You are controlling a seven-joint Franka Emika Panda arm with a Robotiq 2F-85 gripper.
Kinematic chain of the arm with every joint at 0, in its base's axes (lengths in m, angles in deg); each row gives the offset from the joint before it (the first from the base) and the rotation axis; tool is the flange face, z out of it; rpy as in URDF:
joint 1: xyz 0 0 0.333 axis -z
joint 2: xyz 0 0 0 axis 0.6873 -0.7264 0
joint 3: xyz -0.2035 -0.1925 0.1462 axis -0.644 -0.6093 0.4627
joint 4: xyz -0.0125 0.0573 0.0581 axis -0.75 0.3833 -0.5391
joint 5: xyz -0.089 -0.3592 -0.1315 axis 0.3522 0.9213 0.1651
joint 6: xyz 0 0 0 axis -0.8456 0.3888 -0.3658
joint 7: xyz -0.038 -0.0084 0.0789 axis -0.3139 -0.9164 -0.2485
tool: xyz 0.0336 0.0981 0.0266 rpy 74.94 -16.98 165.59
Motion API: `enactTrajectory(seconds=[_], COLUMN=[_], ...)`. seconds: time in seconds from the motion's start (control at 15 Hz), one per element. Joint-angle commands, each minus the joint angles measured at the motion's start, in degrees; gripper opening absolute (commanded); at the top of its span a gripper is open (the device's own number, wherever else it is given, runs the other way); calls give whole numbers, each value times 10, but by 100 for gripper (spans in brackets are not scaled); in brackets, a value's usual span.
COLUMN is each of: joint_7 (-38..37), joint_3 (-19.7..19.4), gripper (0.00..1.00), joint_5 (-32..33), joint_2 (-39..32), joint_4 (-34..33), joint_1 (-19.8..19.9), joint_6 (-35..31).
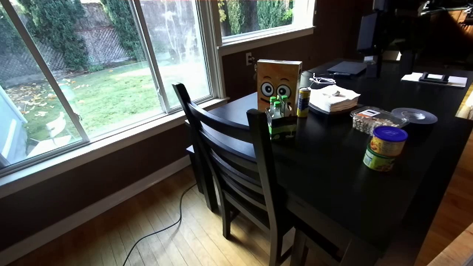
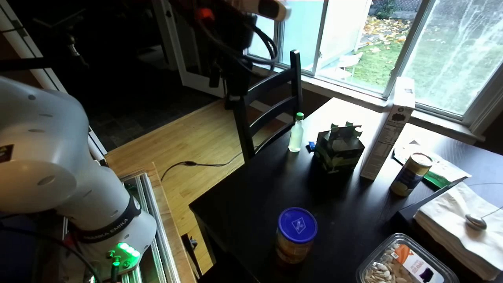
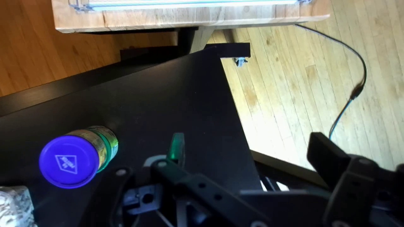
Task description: Put one paper towel on the table
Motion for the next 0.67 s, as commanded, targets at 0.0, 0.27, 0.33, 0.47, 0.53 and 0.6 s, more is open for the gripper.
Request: enactTrajectory(seconds=[0.0, 0.27, 0.33, 0.47, 0.53, 0.6], joint_7=[13, -16, -26, -31, -41, -54], joint_3=[-59, -94, -94, -86, -82, -80], gripper=[100, 100, 100, 100, 100, 100], joint_5=[-4, -35, -43, -49, -48, -42], joint_2=[-108, -212, -234, -273, -298, -322], joint_4=[-58, -110, -122, -147, -168, -188], joint_1=[46, 75, 77, 74, 74, 76], joint_6=[-33, -150, -186, -260, -273, -290])
